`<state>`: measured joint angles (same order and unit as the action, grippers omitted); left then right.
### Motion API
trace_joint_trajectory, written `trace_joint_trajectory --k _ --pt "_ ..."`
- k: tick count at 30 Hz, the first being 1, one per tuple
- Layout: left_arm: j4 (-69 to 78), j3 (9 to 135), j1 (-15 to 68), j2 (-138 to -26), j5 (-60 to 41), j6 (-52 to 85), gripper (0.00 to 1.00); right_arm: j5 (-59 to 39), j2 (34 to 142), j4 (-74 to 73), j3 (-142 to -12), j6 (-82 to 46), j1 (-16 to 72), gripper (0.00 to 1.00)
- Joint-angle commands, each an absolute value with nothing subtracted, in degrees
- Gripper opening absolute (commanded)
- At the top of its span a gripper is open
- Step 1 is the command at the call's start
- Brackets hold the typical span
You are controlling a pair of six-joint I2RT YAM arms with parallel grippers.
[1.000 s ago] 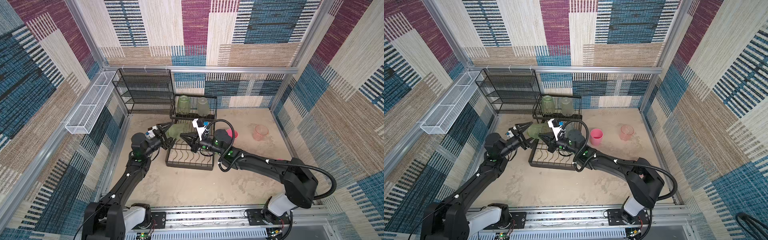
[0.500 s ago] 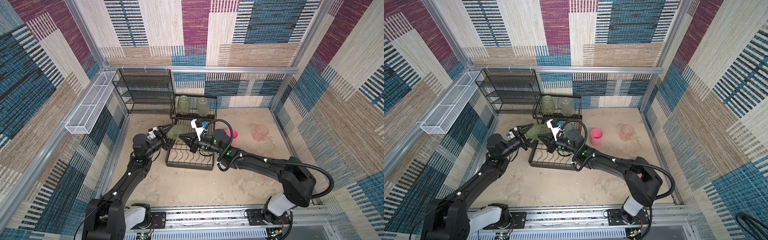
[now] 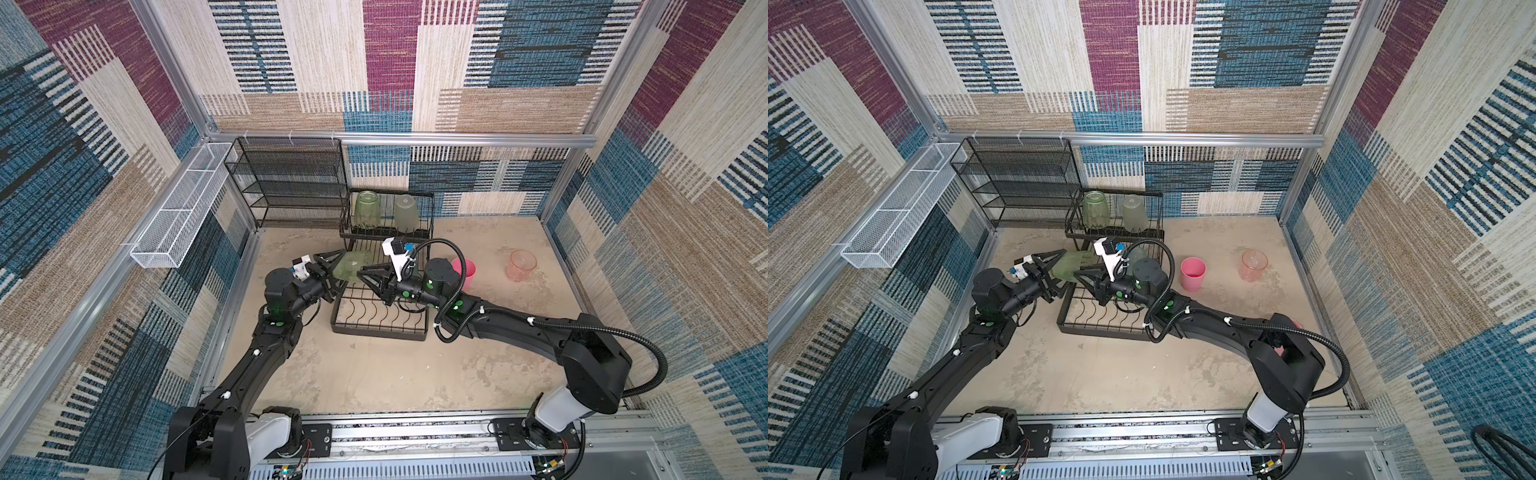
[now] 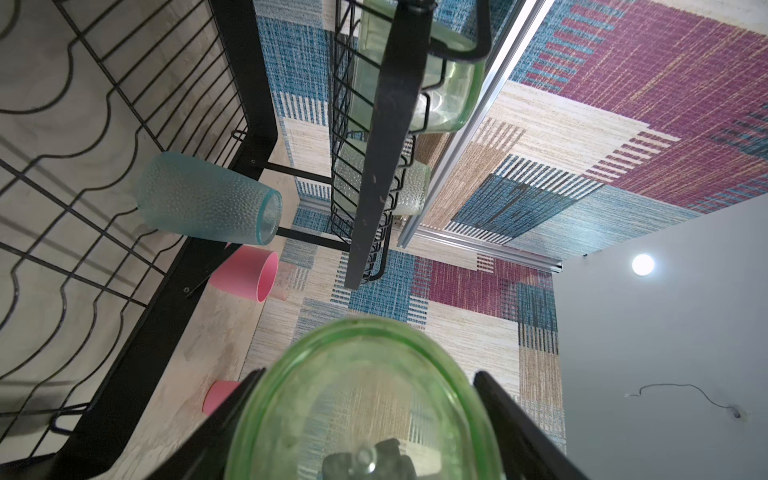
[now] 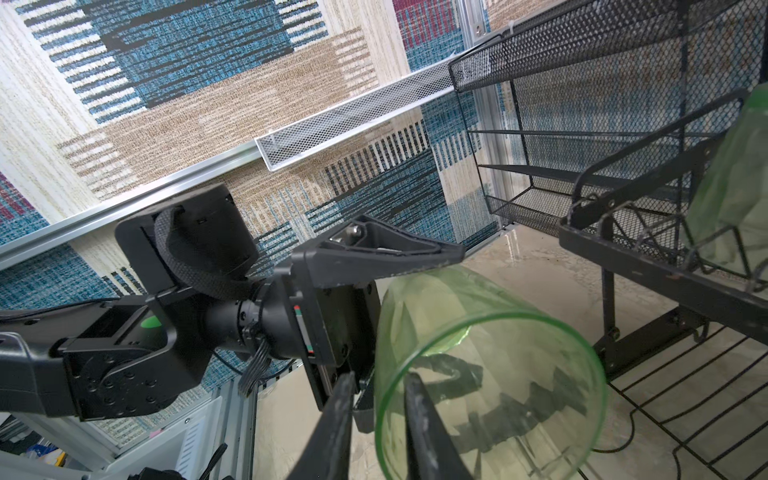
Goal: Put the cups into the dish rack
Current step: 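Open and withdraw the right gripper while the left gripper holds the green cup, then carry the green cup over the lower tier with the left gripper while the right withdraws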
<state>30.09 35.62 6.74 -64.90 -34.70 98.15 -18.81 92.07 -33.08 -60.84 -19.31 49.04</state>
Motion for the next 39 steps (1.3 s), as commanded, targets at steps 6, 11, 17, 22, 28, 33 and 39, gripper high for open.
trace_joint_trajectory --k 6,11,17,22,28,33,39 --pt "24.92 37.43 6.70 -64.67 -33.66 90.42 0.71 -16.65 91.19 -32.77 -61.00 -20.83 49.13 0.33" --pt "19.43 39.29 6.68 -64.08 -33.66 84.00 0.71 -9.97 89.34 -23.96 -61.61 -21.90 48.11 0.28" --pt "6.29 43.25 7.85 -60.99 -26.65 69.88 0.69 -4.71 83.37 -10.32 -59.77 -24.44 43.14 0.27" --pt "-0.36 45.10 11.95 -59.13 -18.68 59.73 0.69 -0.32 77.34 -0.30 -57.80 -24.75 40.19 0.28" --pt "-4.32 47.62 21.16 -60.67 -6.29 48.62 0.68 0.03 72.40 7.06 -53.94 -26.69 33.60 0.29" --pt "-4.48 48.55 27.97 -65.79 4.32 43.11 0.67 -4.91 71.97 7.06 -50.81 -28.59 25.52 0.29" --pt "-2.75 51.35 35.77 -73.91 15.14 38.33 0.67 -9.95 73.72 4.71 -49.48 -29.64 20.25 0.29"
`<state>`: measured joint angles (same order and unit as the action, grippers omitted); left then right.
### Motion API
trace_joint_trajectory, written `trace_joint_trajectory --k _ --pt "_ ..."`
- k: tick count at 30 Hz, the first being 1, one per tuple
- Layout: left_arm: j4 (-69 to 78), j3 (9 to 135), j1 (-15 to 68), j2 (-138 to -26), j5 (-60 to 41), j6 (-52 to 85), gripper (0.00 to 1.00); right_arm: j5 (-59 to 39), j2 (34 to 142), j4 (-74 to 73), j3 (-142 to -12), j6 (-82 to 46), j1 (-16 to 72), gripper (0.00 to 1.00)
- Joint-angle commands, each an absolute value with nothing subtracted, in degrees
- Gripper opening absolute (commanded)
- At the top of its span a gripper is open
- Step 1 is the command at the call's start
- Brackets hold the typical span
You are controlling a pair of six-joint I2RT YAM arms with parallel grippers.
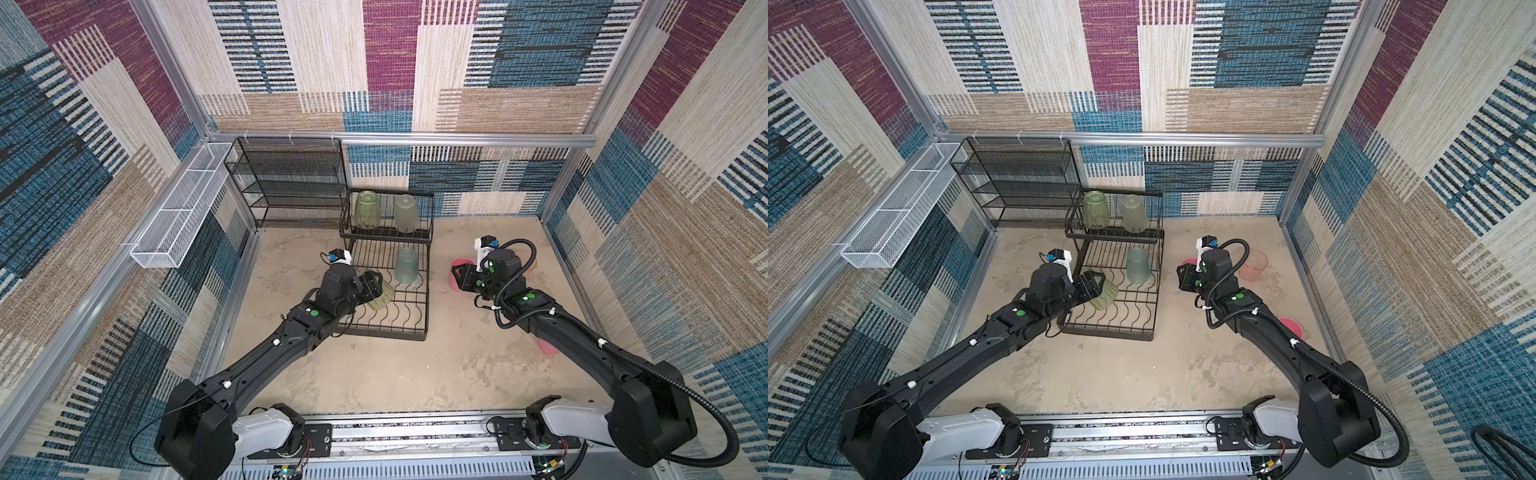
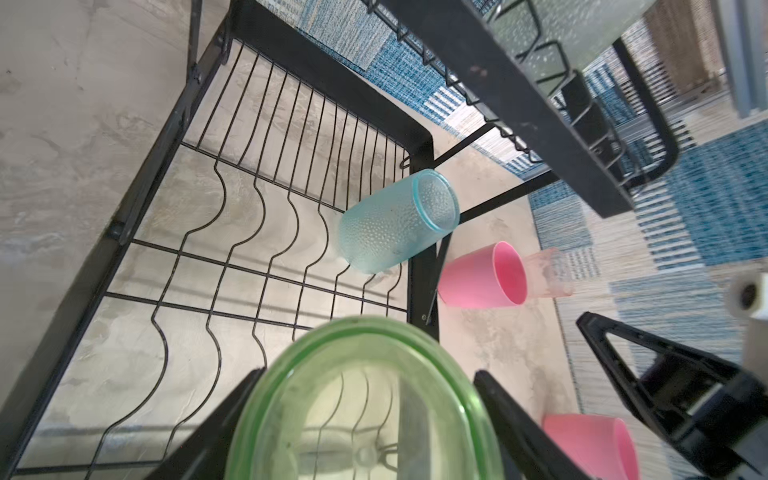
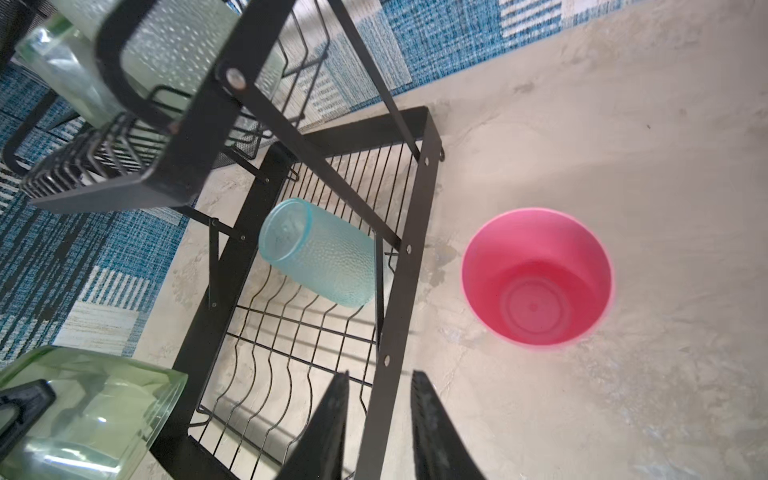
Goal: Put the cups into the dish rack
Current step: 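Carry the green cup over the lower tier with the left gripper while the right withdraws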
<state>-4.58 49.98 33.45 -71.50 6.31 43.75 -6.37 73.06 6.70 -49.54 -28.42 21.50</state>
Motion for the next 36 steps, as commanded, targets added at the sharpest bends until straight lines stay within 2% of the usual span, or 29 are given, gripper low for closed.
trace_joint_trajectory --k 1,7,18,25,36 --pt "-2.47 51.97 36.99 -75.17 16.85 37.50 0.66 -10.70 74.06 4.52 -49.48 -29.70 19.68 0.29" --pt "3.71 53.44 43.95 -83.06 23.78 30.38 0.66 -11.94 72.91 3.03 -48.28 -29.62 17.63 0.30" --pt "22.31 53.16 50.07 -96.77 28.26 19.37 0.66 -12.87 71.54 2.38 -46.30 -28.79 16.09 0.30" --pt "28.55 53.97 51.67 -101.72 30.74 17.10 0.67 -13.62 70.84 0.91 -44.85 -27.70 15.64 0.31" --pt "29.26 56.25 52.38 -106.44 34.95 15.23 0.67 -13.53 69.96 0.67 -43.57 -25.87 15.37 0.31"
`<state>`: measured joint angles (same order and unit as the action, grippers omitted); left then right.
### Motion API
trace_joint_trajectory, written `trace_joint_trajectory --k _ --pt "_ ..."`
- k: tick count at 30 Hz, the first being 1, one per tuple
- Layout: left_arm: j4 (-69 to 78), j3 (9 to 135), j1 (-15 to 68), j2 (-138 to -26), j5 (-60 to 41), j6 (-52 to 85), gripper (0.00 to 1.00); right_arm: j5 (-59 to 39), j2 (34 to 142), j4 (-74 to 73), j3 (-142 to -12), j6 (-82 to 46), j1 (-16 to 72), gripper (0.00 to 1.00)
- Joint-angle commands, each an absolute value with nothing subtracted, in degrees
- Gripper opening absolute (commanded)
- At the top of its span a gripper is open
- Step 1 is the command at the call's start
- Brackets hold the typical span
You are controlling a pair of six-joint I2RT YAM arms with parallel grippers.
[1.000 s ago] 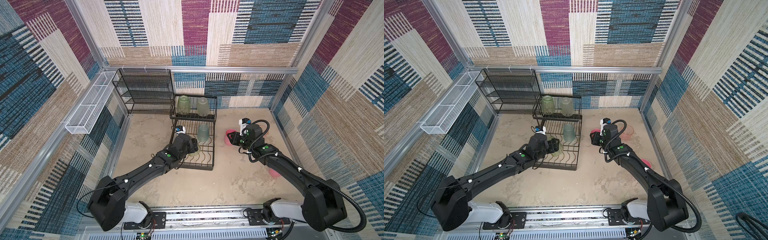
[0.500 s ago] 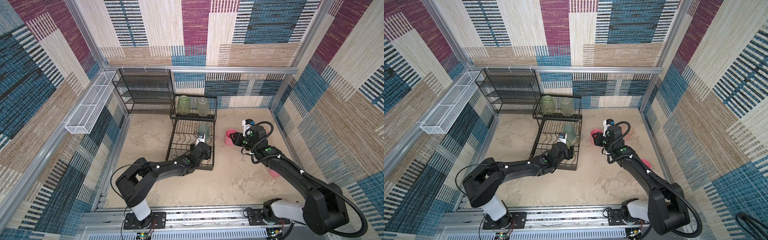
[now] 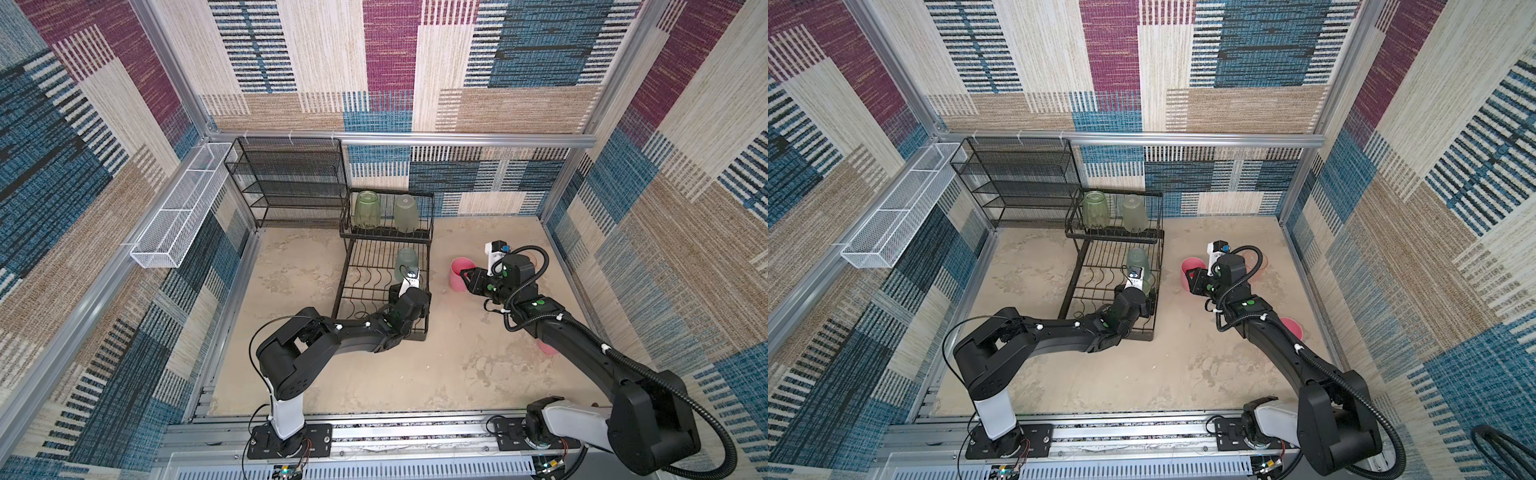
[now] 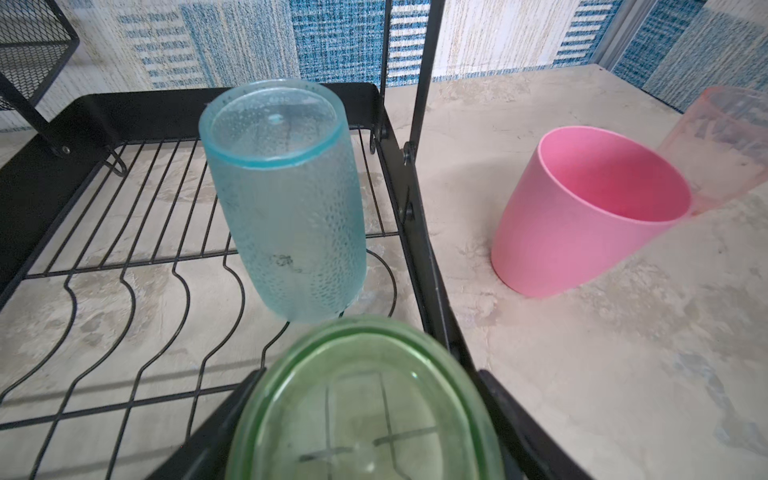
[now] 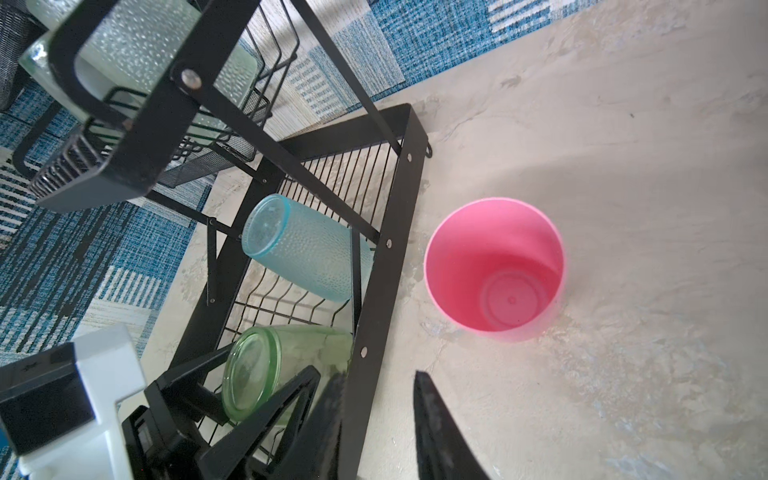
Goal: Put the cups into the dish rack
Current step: 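Carry the green cup over the lower tier with the left gripper while the right withdraws, then reach the right gripper to the pink cup's rim while the left holds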
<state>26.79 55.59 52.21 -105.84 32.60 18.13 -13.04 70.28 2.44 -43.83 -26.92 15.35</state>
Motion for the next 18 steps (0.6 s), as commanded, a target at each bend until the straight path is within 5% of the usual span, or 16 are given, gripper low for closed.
trace_joint_trajectory --k 1,18 --pt "29.37 56.38 52.46 -106.67 35.11 15.00 0.67 -13.62 69.97 0.56 -43.51 -25.87 15.24 0.32" --pt "29.16 58.41 52.72 -109.52 37.66 12.88 0.70 -10.90 75.68 4.66 -48.66 -21.94 15.29 0.32"
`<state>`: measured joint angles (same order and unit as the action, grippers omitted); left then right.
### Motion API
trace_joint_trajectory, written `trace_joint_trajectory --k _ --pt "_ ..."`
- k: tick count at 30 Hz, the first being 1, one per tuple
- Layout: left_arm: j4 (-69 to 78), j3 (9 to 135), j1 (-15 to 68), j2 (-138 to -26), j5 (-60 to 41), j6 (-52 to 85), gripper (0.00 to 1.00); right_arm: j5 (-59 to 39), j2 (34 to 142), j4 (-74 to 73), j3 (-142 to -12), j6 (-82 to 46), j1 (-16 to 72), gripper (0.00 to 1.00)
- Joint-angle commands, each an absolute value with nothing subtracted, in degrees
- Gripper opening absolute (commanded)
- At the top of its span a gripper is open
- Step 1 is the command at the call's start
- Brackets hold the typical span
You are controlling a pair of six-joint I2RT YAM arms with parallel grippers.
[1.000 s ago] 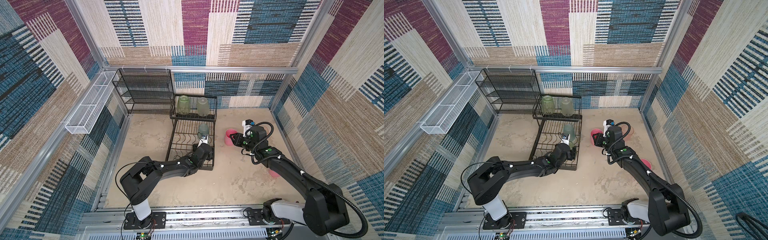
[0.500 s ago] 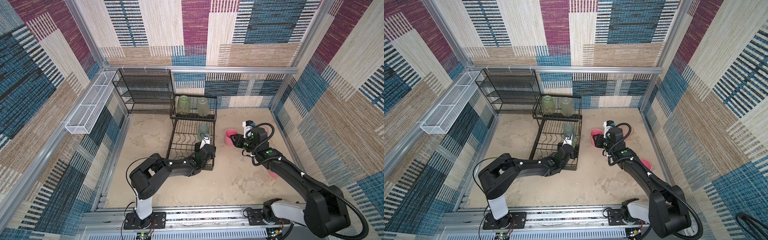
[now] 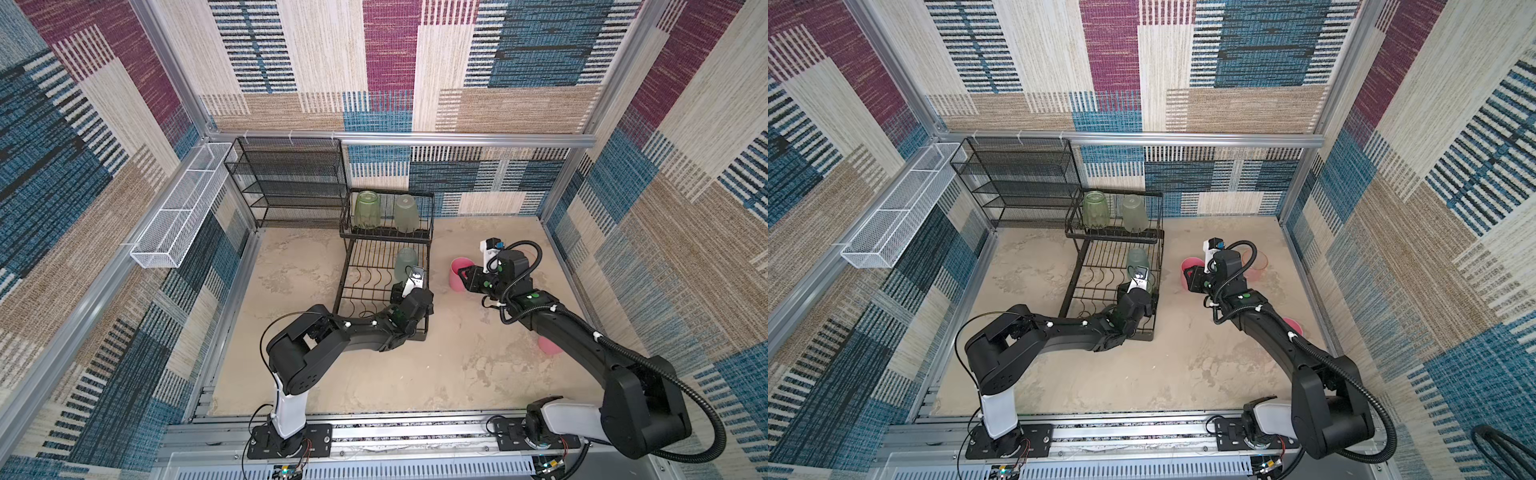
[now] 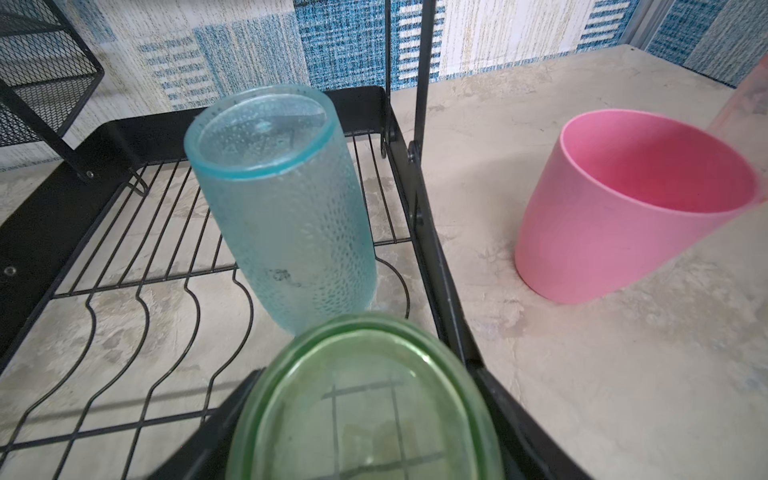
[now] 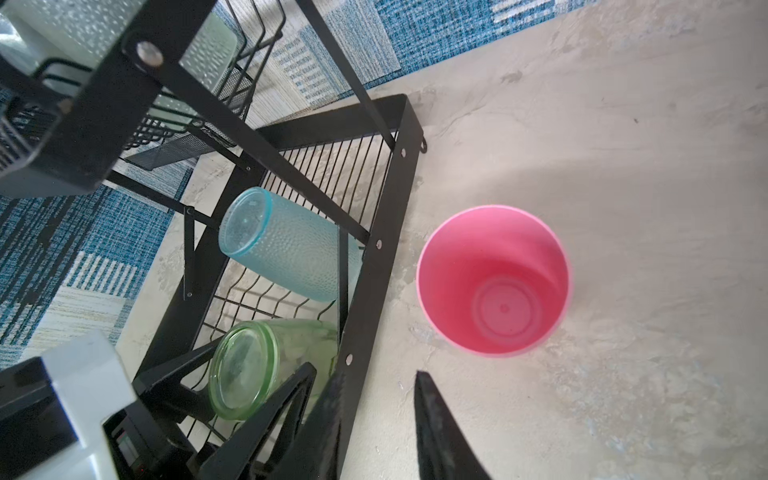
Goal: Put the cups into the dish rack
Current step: 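Reach the right gripper to the pink cup's rim while the left holds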
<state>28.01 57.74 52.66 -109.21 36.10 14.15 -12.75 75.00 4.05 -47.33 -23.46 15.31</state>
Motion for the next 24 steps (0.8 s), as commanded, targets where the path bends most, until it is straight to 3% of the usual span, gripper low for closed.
trace_joint_trajectory --k 1,14,24 --pt "29.00 58.44 52.70 -109.64 37.66 12.75 0.72 -10.48 76.05 5.08 -49.18 -21.66 15.22 0.32" --pt "30.69 55.70 52.91 -106.69 38.65 10.95 0.90 -7.80 82.22 7.91 -55.13 -20.04 15.38 0.33" --pt "37.06 51.25 54.08 -103.45 37.66 8.29 0.94 -6.27 87.64 10.18 -59.25 -19.07 16.12 0.38"
